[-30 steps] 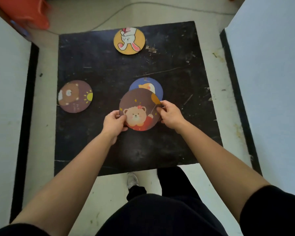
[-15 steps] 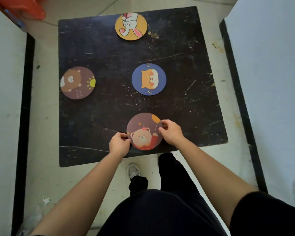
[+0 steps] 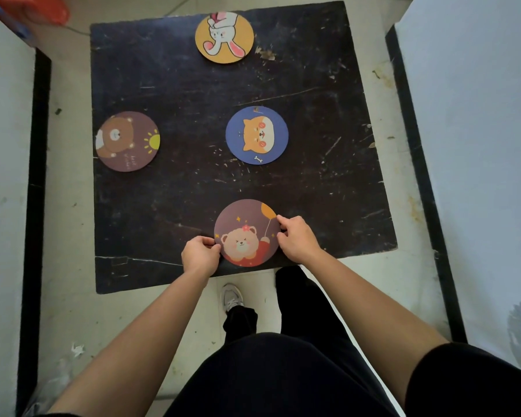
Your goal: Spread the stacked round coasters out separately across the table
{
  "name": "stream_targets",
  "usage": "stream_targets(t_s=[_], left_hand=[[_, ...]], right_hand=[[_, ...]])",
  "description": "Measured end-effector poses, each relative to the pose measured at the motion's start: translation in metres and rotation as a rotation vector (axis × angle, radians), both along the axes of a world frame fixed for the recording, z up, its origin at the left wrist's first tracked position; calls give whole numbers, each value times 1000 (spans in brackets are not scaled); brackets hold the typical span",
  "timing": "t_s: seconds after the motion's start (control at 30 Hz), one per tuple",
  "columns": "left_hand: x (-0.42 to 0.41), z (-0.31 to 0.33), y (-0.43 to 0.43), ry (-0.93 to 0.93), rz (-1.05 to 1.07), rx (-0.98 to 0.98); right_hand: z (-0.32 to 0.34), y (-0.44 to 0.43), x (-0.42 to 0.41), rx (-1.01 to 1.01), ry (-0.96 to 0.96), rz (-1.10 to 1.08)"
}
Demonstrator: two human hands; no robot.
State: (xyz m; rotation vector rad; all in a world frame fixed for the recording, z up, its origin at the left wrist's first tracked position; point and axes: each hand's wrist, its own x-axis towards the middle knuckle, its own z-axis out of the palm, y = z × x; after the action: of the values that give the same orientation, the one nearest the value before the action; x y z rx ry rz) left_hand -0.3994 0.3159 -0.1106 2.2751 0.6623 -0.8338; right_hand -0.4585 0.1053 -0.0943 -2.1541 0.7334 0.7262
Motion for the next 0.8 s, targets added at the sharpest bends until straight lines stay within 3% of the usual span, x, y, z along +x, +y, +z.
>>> stream_targets(t_s=[0.2,0.3,0.5,0.7,0.8], left_hand=[[-1,10,-2,-21,-93,52],[4,30,-4,-89,-277,99],[54,105,-15,-599,-653,259],[97,217,-41,-1046,-720,229],[100,248,-59,-1158,-747,214]], right_hand=[[7,0,-3,-43,8,50],[19,-5,-1,-70,-32,48],[85,-31,36,-367,-335,58],[187,-62,60,-744,-785,11],[219,-75,50,-899,-859,-27]])
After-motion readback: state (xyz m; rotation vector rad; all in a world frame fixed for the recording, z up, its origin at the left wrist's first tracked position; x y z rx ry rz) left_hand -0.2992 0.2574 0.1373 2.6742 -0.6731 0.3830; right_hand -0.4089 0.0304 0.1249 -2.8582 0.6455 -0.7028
